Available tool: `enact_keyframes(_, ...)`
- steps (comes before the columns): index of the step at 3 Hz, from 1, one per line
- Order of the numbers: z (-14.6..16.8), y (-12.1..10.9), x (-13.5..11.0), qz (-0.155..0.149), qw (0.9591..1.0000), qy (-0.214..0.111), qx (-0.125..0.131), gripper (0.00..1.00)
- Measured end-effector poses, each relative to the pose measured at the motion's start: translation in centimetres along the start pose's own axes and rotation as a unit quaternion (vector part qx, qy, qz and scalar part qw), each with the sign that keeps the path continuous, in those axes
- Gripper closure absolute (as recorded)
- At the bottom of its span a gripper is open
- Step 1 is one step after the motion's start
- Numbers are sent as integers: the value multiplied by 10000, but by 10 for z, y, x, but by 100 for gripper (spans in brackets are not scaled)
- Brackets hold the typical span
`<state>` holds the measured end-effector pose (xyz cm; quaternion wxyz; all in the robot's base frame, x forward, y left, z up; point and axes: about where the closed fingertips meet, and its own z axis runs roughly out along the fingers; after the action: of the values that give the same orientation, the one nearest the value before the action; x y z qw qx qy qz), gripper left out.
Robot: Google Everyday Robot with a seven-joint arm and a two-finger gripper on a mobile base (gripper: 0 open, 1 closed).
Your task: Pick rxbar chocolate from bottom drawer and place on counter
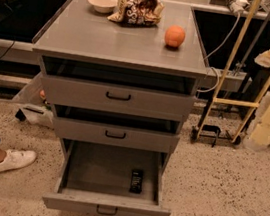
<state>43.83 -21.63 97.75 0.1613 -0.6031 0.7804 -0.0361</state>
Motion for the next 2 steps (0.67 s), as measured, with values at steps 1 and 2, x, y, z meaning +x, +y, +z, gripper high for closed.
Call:
enact_keyframes(1,0,0,0,0,10000,0,0,0)
enact_keyframes(2,9,4,-4,-65,10000,-40,-22,0)
